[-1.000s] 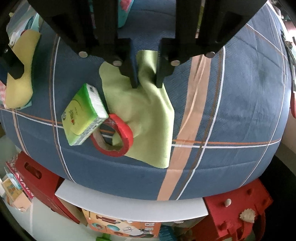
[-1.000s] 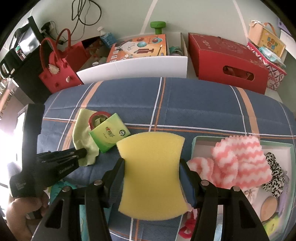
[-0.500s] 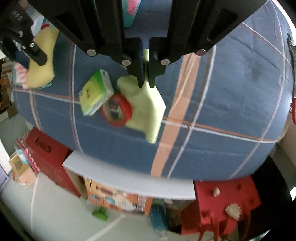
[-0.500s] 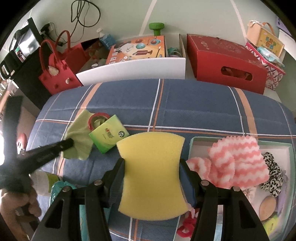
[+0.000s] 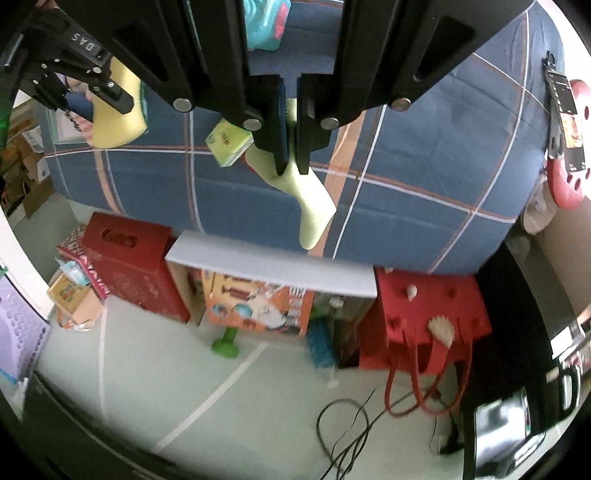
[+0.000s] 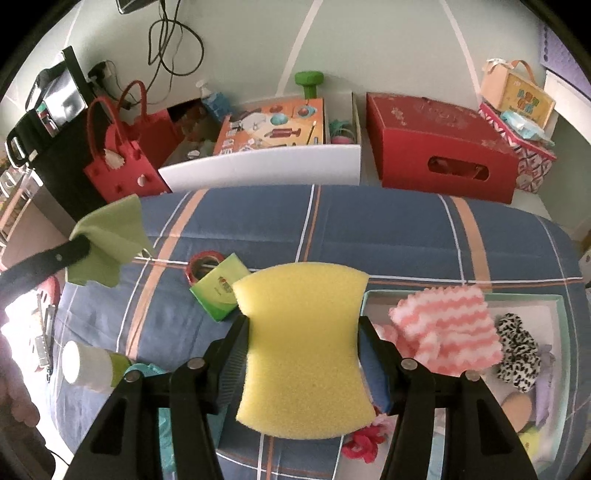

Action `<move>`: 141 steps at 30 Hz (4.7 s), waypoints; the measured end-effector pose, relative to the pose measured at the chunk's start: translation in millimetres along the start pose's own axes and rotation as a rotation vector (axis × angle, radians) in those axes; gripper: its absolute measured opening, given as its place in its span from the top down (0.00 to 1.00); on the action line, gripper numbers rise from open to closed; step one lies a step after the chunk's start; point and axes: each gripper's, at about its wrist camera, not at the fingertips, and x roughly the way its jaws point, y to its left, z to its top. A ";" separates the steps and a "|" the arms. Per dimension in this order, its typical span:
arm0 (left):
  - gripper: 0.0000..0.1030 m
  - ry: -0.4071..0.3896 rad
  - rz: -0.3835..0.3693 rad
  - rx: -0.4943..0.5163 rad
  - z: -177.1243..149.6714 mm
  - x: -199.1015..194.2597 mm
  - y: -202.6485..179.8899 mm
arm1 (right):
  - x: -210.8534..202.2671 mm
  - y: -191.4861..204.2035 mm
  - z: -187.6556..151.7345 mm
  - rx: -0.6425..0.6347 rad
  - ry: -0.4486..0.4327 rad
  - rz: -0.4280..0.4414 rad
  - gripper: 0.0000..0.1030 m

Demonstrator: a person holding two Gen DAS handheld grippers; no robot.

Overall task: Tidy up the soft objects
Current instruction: 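Carry the green cloth and yellow sponge into the white tray and open both grippers, then withdraw both tools toward the green tissue pack and red tape roll, then grasp the green tissue pack with the right gripper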

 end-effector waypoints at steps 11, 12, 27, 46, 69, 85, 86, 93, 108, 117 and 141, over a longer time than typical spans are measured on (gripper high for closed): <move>0.97 -0.076 -0.050 0.110 -9.9 -43.7 -41.0 | -34.9 -23.7 -7.7 0.020 -0.036 -0.063 0.41; 0.97 -0.080 -0.061 0.120 -11.7 -46.4 -45.8 | -37.5 -28.0 -9.0 0.023 -0.036 -0.080 0.41; 0.97 0.022 -0.321 0.404 -59.6 -42.7 -172.5 | -54.6 -139.1 -43.5 0.204 0.064 -0.297 0.41; 0.96 0.409 -0.314 0.572 -154.3 71.0 -239.0 | -10.6 -178.0 -72.8 0.305 0.215 -0.309 0.39; 0.59 0.220 -0.218 0.482 -91.5 14.5 -202.3 | -65.1 -161.6 -54.2 0.260 0.121 -0.371 0.31; 0.14 0.175 -0.080 0.248 -53.0 30.0 -120.3 | -63.8 -128.7 -38.1 0.184 0.070 -0.325 0.00; 0.14 0.167 -0.066 0.240 -51.4 30.5 -116.3 | -64.4 -129.2 -37.8 0.190 0.065 -0.318 0.00; 0.13 0.108 -0.021 0.172 -35.3 24.2 -77.6 | -64.8 -118.2 -30.0 0.210 0.034 -0.275 0.00; 0.03 0.019 0.085 -0.017 -6.0 21.2 21.4 | -35.1 -17.0 2.0 0.058 -0.053 -0.099 0.00; 0.04 0.087 0.053 -0.060 -6.4 58.1 30.9 | 12.1 10.8 6.8 -0.001 0.007 -0.079 0.00; 0.04 0.259 0.024 -0.136 -17.5 136.3 24.5 | 105.4 56.1 13.0 -0.140 0.124 0.023 0.00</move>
